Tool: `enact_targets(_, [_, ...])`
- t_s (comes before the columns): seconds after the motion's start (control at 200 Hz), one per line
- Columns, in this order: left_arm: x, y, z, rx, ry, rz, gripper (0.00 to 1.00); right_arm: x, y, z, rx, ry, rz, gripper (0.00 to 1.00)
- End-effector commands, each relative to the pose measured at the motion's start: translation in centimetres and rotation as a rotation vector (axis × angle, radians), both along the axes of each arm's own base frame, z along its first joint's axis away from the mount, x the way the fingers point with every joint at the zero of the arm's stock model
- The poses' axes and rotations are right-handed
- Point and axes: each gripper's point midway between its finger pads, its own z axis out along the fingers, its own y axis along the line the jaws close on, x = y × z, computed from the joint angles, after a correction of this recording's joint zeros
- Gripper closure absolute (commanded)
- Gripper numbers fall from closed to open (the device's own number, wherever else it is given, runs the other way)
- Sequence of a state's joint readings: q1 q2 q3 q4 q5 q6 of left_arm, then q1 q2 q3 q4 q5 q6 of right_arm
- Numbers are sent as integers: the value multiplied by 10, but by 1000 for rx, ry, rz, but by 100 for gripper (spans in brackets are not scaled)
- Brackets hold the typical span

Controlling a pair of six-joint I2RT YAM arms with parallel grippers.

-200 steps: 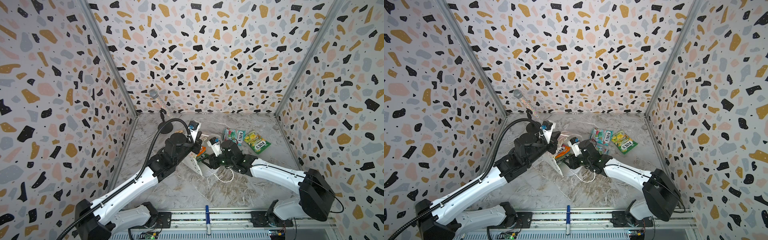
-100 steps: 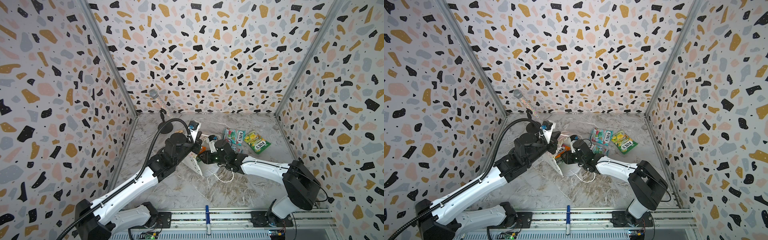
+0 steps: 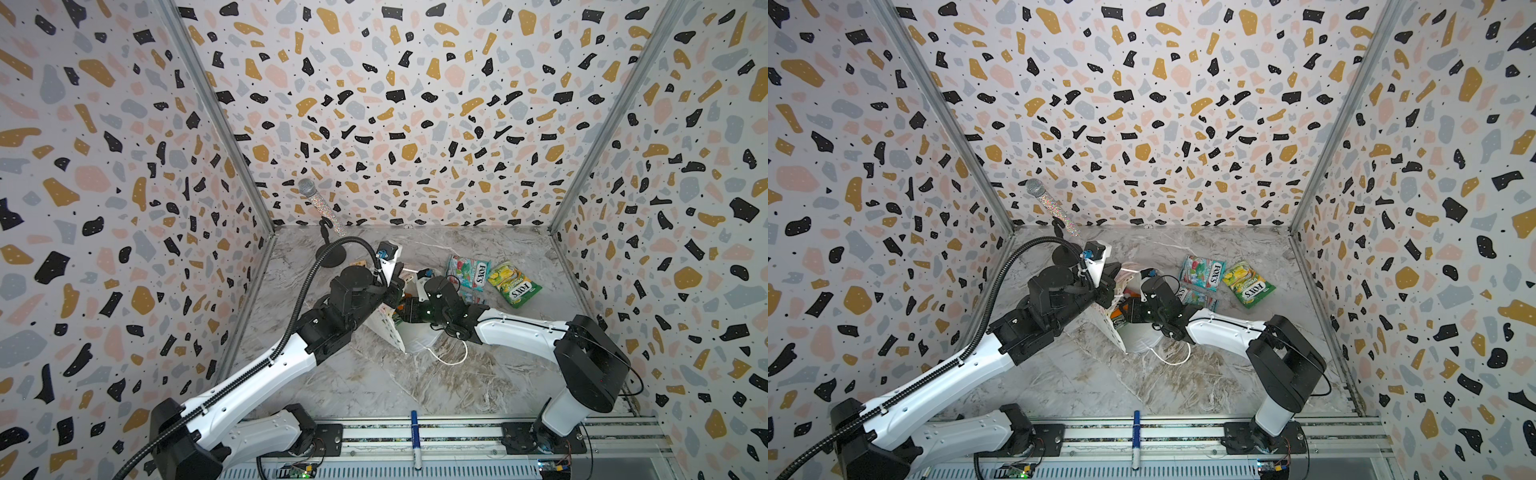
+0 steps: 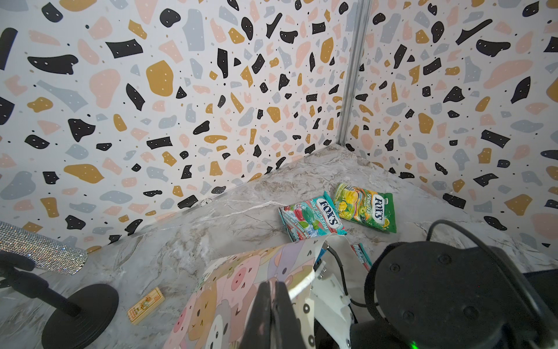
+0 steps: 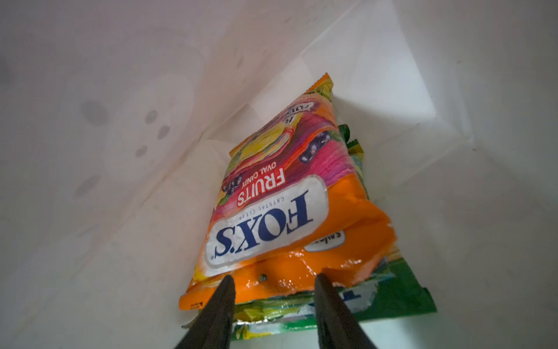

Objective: Take the snacks out of the paper bag

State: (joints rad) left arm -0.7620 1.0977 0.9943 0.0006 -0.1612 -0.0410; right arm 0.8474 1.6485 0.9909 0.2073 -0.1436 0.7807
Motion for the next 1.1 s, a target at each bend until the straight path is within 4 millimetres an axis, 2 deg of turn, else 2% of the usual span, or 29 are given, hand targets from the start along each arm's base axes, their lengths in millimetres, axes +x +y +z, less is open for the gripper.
enact_targets(0.0, [-2,2,18,-45,-44,0,100,6,2,13,11,-18,-29,52])
enact_targets(0.355, [-2,3,18,-46,-43,1,100,12,-5,4,-30,0,-81,48])
enact_targets(0.591, [-2,2,18,-46,-43,0,100,14,-9,11,-20,-19,-109,45])
enact_targets(1.091, [-2,2,18,-47,-42,0,100,21,-21,12,-40,-36,-176,40])
